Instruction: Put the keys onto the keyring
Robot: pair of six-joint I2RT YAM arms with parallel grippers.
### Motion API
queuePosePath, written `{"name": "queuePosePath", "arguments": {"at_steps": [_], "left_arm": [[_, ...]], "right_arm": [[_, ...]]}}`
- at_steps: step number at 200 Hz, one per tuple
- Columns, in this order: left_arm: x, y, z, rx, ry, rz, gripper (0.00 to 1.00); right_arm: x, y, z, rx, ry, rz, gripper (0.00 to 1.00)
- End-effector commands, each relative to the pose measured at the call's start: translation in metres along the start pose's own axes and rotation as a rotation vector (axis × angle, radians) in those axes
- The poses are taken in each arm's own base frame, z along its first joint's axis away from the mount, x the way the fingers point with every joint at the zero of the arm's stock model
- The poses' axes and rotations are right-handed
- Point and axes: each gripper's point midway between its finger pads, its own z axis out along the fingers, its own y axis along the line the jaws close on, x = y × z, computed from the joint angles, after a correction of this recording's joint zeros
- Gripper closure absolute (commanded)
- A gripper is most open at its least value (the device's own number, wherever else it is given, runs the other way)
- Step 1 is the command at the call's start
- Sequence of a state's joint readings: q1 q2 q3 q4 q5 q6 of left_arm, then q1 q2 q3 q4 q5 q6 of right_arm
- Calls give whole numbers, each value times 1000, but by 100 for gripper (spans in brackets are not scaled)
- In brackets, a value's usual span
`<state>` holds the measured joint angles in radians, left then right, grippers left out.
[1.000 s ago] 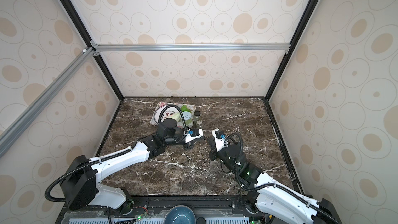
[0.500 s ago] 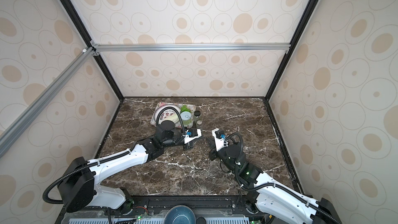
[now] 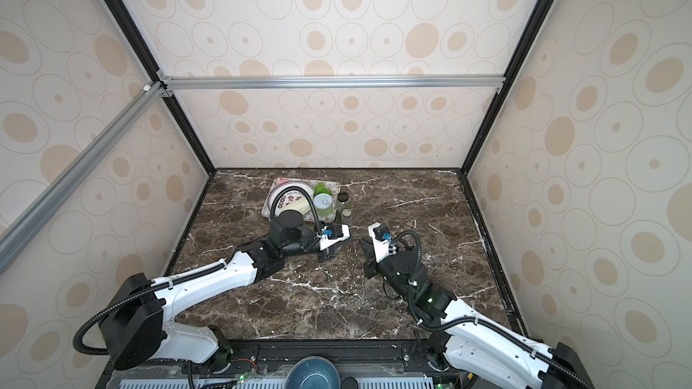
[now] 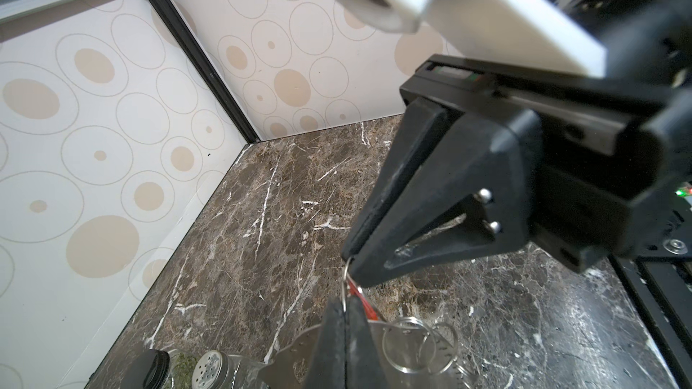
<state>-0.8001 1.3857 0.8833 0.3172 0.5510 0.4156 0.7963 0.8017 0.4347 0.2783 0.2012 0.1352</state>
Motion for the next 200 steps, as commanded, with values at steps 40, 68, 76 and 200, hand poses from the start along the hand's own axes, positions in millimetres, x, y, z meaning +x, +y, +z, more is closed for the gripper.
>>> {"name": "queuePosePath", "arguments": {"at_steps": [40,68,76,200], "left_arm": [[-31,11,-8,-53,-79,48,100],[-33,9,-9,-46,-87,52,100],[-33,9,-9,-44,-87,53,100],[-34,-5,-5,52,-91,70,100]], "right_arm": [[12,-25,-7,119,13,-22,74],[14,-34,-12,163,-13,-18,74],[14,-34,-12,166,-16,-19,74],[13,16,-7,-121,-3,-64,62]]}}
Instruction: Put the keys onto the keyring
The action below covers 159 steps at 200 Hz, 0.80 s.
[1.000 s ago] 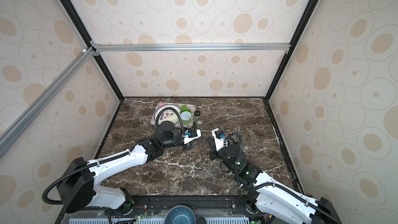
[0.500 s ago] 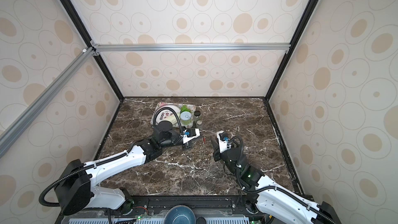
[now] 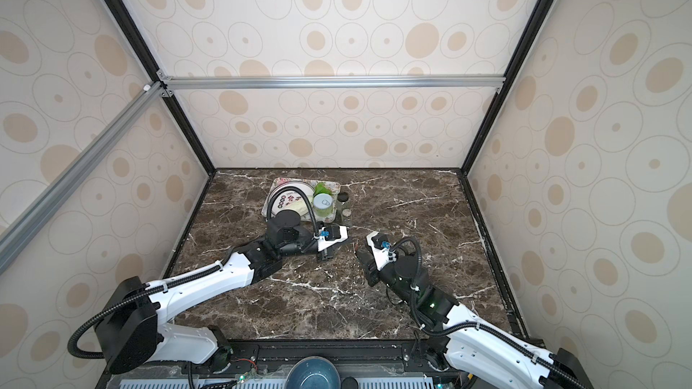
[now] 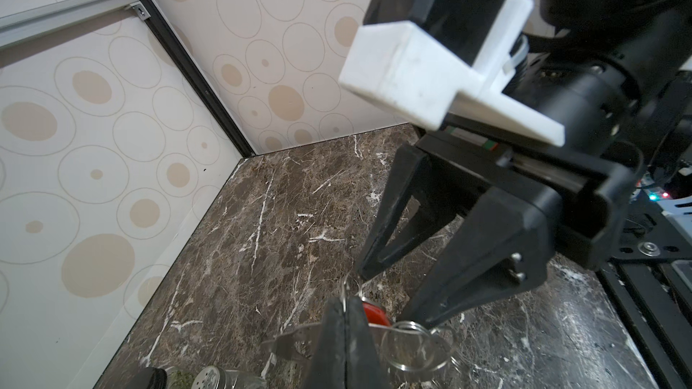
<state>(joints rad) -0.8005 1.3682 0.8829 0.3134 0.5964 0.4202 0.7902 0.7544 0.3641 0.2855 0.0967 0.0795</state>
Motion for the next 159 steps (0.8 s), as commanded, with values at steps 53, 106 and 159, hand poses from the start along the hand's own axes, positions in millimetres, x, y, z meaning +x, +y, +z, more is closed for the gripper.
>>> {"name": "queuePosePath", "arguments": {"at_steps": [53,106,159], "left_arm": [[-27,-6,2,78,-71,74,100],[-20,-8,5,92,-42,56,100],[-18,-8,8,102,-34,52,100]], "right_arm": [[-10,4,0,-22,-30,-7,61],[-11,4,-2,-26,-39,-9,61],[-11,6,-2,-40,-38,-10,57]]}}
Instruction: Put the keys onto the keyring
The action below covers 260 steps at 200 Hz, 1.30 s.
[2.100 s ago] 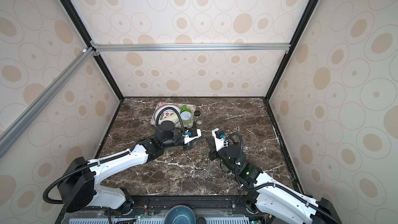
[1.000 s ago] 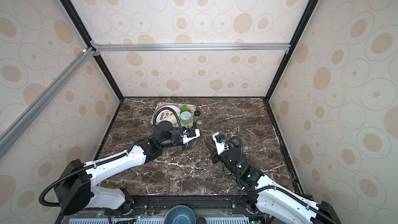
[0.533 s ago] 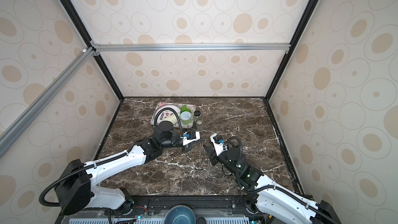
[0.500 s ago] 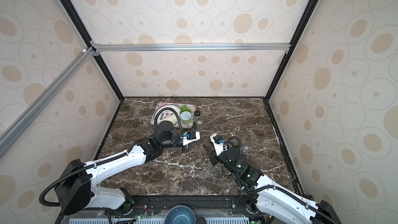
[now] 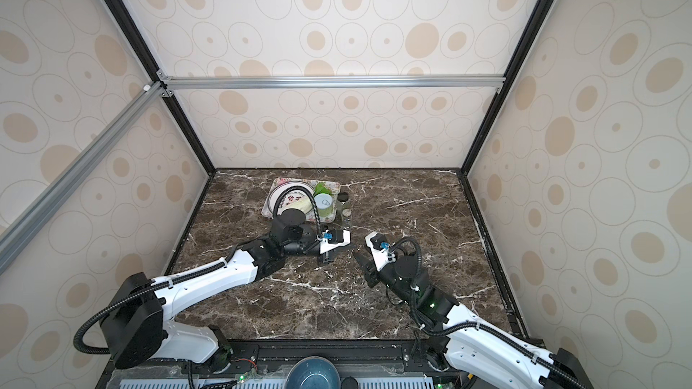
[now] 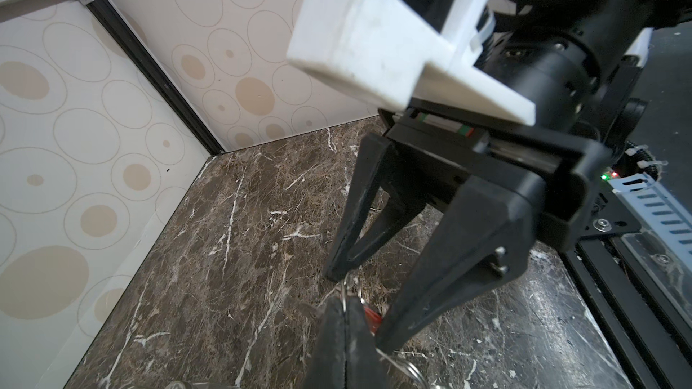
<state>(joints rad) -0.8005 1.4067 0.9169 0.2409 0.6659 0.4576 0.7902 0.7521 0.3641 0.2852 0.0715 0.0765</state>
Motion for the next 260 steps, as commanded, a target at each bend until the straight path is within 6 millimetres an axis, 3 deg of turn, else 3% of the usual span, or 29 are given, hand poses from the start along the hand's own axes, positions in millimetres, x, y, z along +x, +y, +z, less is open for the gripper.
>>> {"name": "queuePosePath", "arguments": {"at_steps": [1,29,47,83,188,260], "left_arm": [[-26,5,0,10,-54,56,100],[-26,4,0,15,-56,61,100],[-25,2,0,23,-55,64,100],[-25,0,1,40,-54,67,100],[-24,-1,3,52,-48,64,100],[-25,-2,1,56,-53,68,100]], "right_arm": [[-11,2,-1,-14,-38,-8,57],[-11,0,0,1,-36,-3,60],[-11,-2,-1,10,-37,-3,71],[-11,-1,-2,2,-41,-6,78],[-13,12,-4,-71,-55,-24,78],[-13,11,-5,-68,-62,-23,97]]}}
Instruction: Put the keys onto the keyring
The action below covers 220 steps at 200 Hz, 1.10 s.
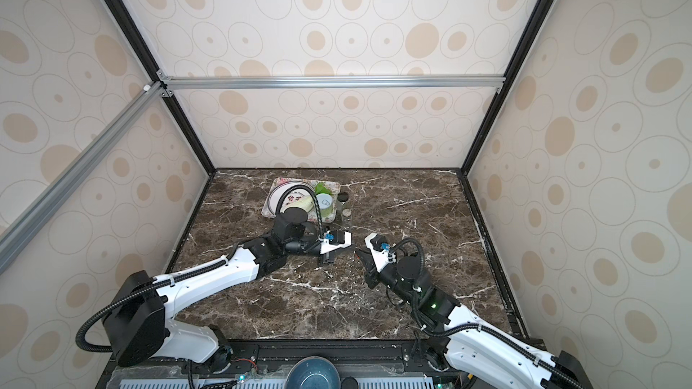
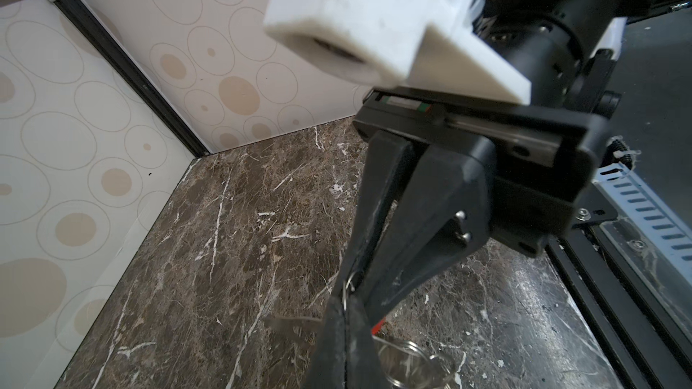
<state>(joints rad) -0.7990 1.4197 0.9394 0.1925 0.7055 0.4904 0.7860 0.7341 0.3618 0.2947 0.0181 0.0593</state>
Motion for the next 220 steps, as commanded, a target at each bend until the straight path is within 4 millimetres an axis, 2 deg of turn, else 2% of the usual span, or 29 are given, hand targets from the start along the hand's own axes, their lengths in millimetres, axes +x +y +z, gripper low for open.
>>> {"name": "queuePosePath", "arguments": {"at_steps": [1,10,39,65,95,120,177,220], "left_arm": [[-27,5,-1,6,-59,59,100],[-27,3,-1,9,-63,62,100],[-33,1,-7,-10,-103,63,100],[-56,1,-23,-69,-224,100,100],[-68,-4,-39,-109,-310,106,100],[-75,-10,-42,-92,-374,109,100],[-78,-9,-43,-105,-435,94,100],[-77,-7,-48,-146,-438,95,100]], "right_arm": [[-8,3,-2,-17,-41,-8,97],[-8,2,-2,-10,-42,-7,100],[-6,-1,-1,6,-46,4,100],[-3,-3,1,15,-37,15,100],[0,-3,5,14,-25,26,100],[3,0,9,1,-12,30,100],[9,11,18,-63,35,32,100],[8,10,19,-54,40,36,100]]}}
